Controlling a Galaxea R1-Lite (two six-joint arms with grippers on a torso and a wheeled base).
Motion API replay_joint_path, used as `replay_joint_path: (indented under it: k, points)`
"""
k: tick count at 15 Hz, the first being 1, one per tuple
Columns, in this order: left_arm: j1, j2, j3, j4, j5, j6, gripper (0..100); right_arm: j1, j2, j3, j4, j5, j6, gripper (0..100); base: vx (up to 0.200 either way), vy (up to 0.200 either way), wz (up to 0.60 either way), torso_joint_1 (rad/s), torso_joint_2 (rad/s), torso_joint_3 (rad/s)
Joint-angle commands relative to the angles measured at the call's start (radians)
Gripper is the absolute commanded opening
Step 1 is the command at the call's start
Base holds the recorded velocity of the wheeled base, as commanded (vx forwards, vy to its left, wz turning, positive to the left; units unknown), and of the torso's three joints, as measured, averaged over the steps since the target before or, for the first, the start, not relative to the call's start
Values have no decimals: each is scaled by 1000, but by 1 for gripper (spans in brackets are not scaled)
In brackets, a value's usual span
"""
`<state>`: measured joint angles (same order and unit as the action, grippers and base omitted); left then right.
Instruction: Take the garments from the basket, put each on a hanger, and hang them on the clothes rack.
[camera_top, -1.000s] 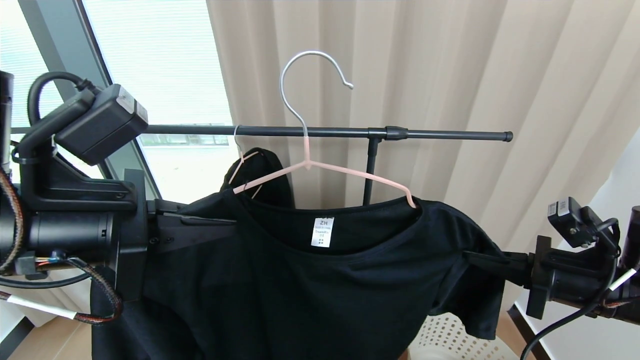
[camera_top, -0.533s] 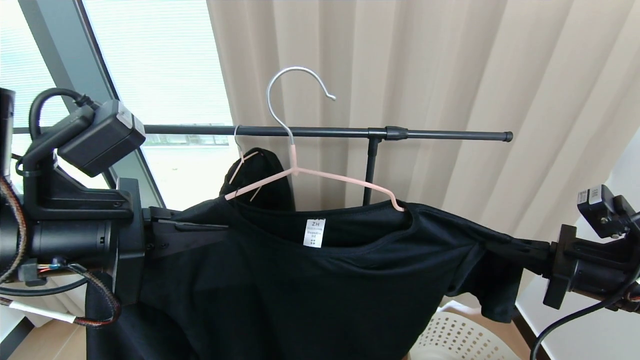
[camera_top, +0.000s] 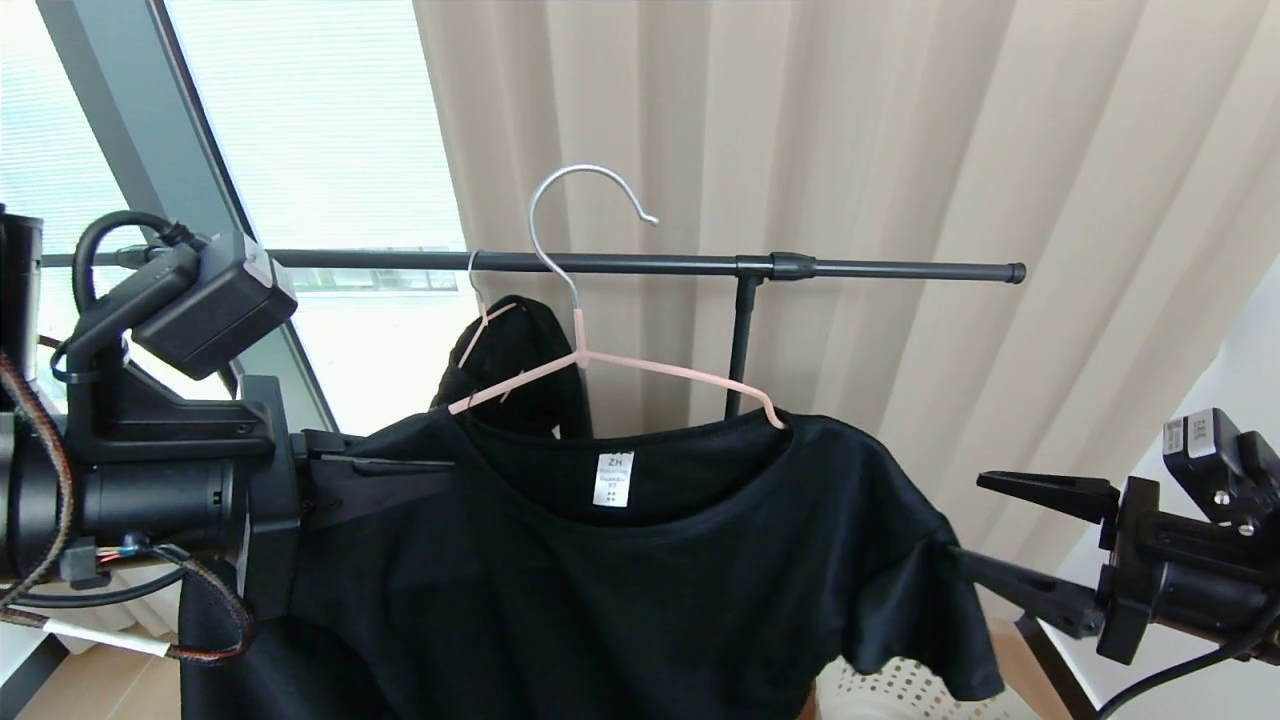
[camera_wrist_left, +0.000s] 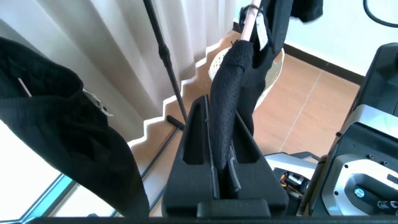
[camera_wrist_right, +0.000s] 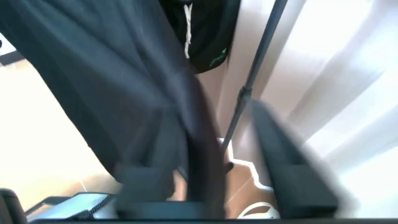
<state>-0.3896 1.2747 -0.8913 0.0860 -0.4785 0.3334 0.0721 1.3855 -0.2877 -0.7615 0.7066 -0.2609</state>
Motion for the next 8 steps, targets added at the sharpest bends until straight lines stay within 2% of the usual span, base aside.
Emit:
replay_joint_path:
  k: [1,4,6,8]
  points:
    - [29,5,2,0,1,-2,0,14,-53,41,-1,1,-26,100,0,0,0,0,0,0]
    - [64,11,0,-2,3,-37,0,15,-65,39,2,-7,-26,100,0,0,0,0,0,0]
    - [66,28,-5,-2,69,-62,0,38,-65,12,42,-153,-8,100,0,0,0,0,0,0]
    - [55,58,-17,-17,152,-70,0,78,-82,-47,133,-225,72,100,0,0,0,0,0,0]
